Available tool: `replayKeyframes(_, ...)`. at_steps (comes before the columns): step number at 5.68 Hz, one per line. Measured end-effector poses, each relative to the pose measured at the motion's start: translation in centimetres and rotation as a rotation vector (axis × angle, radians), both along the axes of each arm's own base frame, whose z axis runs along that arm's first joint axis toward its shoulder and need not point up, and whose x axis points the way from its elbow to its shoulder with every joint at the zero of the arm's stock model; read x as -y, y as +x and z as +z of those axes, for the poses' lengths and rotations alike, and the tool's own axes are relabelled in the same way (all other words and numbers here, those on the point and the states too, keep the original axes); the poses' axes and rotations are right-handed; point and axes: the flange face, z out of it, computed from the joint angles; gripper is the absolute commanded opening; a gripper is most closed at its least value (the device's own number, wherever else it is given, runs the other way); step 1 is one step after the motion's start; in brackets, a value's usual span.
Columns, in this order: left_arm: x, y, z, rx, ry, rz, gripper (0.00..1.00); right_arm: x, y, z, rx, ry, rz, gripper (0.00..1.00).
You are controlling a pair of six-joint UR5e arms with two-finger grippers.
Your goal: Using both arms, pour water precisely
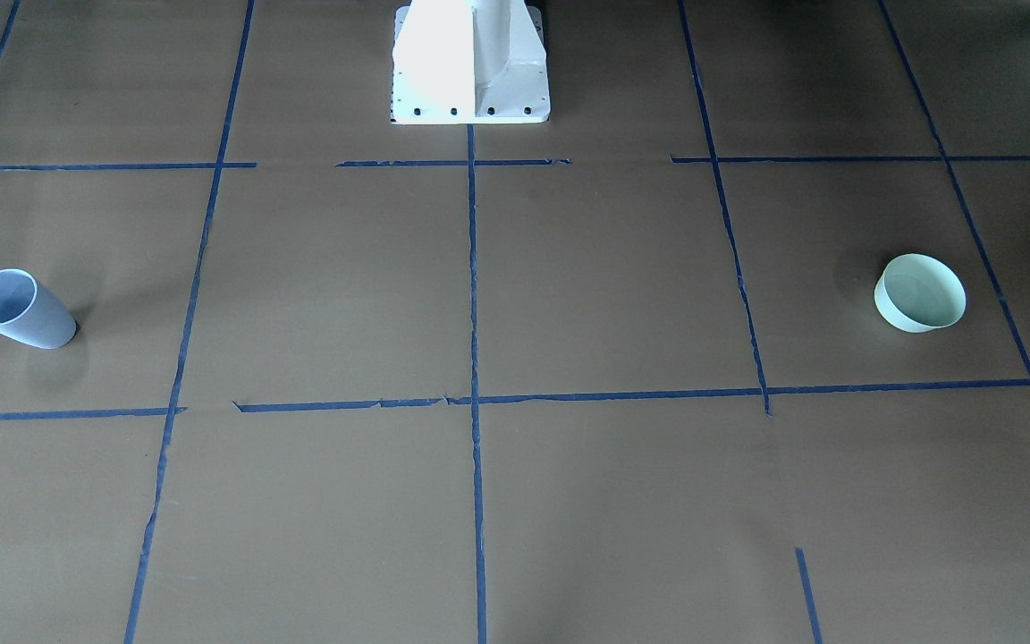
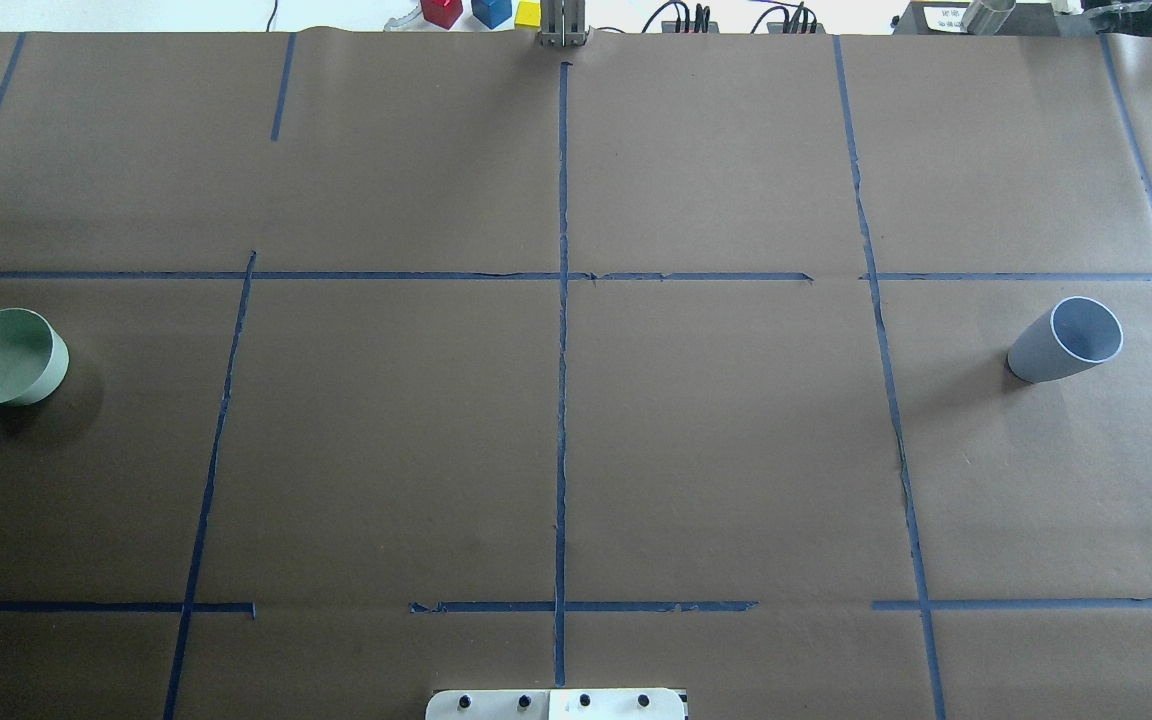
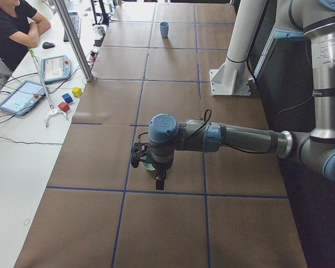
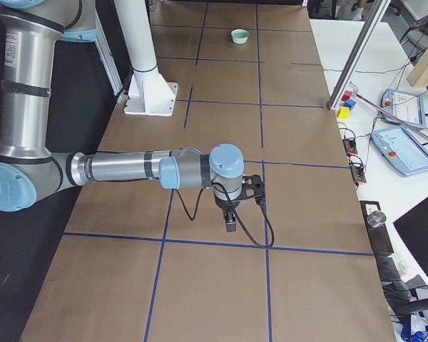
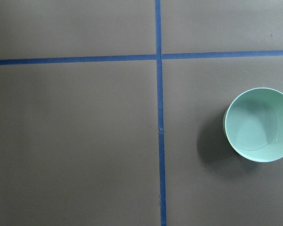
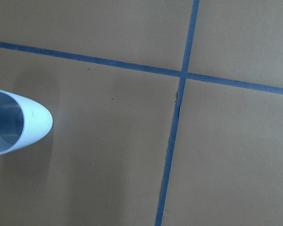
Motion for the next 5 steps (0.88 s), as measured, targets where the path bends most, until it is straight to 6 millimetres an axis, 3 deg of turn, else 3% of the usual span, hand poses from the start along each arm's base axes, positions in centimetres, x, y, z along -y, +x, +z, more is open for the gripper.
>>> replayKeyframes(5, -1.4, 0.1, -1.4, 0.003, 0.025, 0.004, 1.0, 0.1, -0.3, -0.2, -0.001, 0.013, -0.006, 1.0)
